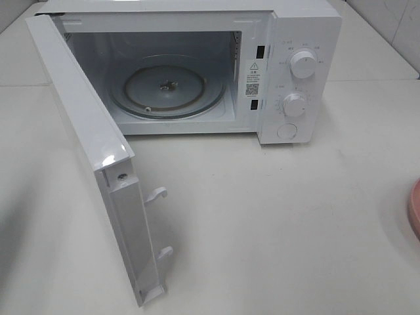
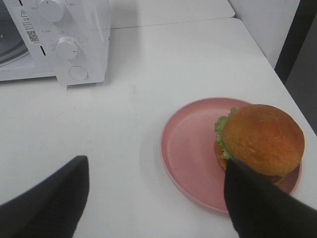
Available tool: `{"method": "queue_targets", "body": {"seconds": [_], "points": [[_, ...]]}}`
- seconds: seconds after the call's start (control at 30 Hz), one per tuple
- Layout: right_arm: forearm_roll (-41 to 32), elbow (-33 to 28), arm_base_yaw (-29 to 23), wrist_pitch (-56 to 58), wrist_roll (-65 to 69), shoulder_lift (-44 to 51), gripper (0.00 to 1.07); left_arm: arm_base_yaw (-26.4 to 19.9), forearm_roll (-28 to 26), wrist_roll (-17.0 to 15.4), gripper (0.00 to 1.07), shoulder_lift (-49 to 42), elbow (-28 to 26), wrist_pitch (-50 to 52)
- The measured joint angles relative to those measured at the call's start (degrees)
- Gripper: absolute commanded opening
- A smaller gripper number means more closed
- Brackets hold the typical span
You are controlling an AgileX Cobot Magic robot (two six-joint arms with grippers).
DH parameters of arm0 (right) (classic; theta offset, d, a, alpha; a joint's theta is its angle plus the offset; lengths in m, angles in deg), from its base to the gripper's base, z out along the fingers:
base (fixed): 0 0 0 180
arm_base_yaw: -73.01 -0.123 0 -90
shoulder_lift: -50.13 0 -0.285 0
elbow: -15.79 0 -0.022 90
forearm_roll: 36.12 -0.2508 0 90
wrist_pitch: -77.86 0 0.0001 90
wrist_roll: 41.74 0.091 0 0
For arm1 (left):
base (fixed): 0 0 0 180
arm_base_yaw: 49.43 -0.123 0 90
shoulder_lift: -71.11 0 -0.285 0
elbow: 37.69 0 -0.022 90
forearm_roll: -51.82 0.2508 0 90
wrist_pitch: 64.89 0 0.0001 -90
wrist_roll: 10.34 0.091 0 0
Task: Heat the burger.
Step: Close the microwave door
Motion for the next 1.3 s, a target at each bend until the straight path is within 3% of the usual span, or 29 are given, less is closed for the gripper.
{"method": "queue_targets", "body": {"seconds": [0.03,0.13,0.17,0.2,0.23,0.3,0.4,0.5,0.73,0.87,0.93,1.3], "points": [[0.0,0.0,0.0,0.0,0.0,0.0,0.75,0.0,4.6,-4.2,0.0,2.7,0.0,2.6],[0.0,0.0,0.0,0.0,0.0,0.0,0.75,0.0,6.6,-5.8,0.0,3.8,0.0,3.7],[0.0,0.0,0.0,0.0,0.0,0.0,0.75,0.0,11.8,-8.9,0.0,6.6,0.0,6.5],[0.0,0.0,0.0,0.0,0.0,0.0,0.75,0.0,13.7,-10.4,0.0,8.0,0.0,7.8],[0.0,0.0,0.0,0.0,0.0,0.0,0.75,0.0,13.7,-10.4,0.0,8.0,0.0,7.8],[0.0,0.0,0.0,0.0,0.0,0.0,0.75,0.7,20.7,-13.8,0.0,12.2,-0.6,11.2],[0.0,0.0,0.0,0.0,0.0,0.0,0.75,3.1,21.8,-14.6,0.0,14.6,-2.5,11.5],[0.0,0.0,0.0,0.0,0.0,0.0,0.75,4.1,22.1,-14.6,0.0,15.5,-3.1,11.5],[0.0,0.0,0.0,0.0,0.0,0.0,0.75,11.4,21.7,-14.3,0.0,22.4,-5.3,11.5],[0.0,0.0,0.0,0.0,0.0,0.0,0.75,14.1,19.6,-13.5,0.0,23.7,-5.7,11.5],[0.0,0.0,0.0,0.0,0.0,0.0,0.75,17.3,15.9,-11.5,0.0,25.3,-6.4,11.3],[0.0,0.0,0.0,0.0,0.0,0.0,0.75,26.9,10.0,-10.1,0.0,31.2,-12.5,10.2]]}}
